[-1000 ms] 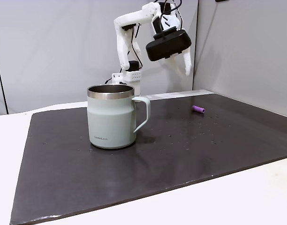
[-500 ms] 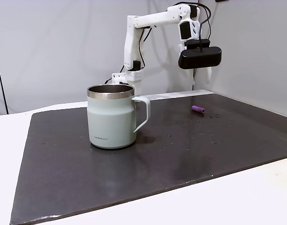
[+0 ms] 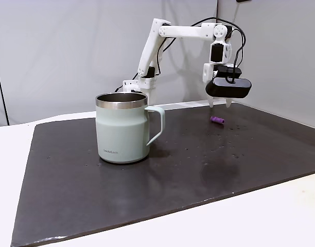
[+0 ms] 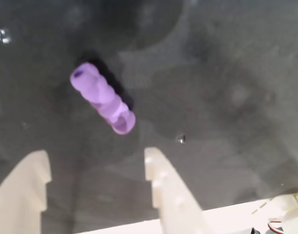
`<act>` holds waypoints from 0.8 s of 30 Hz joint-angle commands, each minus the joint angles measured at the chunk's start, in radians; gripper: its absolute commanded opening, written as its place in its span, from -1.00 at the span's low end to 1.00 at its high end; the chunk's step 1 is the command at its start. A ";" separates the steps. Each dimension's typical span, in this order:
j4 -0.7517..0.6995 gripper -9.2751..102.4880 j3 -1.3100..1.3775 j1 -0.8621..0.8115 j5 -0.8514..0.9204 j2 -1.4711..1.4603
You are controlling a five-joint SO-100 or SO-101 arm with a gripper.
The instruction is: Grasp a pengrip and put it in the cup.
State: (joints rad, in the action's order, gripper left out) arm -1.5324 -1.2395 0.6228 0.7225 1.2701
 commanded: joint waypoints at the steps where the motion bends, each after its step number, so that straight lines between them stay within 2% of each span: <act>1: 0.009 -0.49 0.066 0.017 0.000 -0.020; 18: 0.100 -0.55 0.067 0.020 0.017 -0.178; 24: 0.147 -0.76 0.011 0.018 0.014 -0.166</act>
State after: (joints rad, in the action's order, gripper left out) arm -1.4005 -1.2195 0.6519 0.7363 1.0830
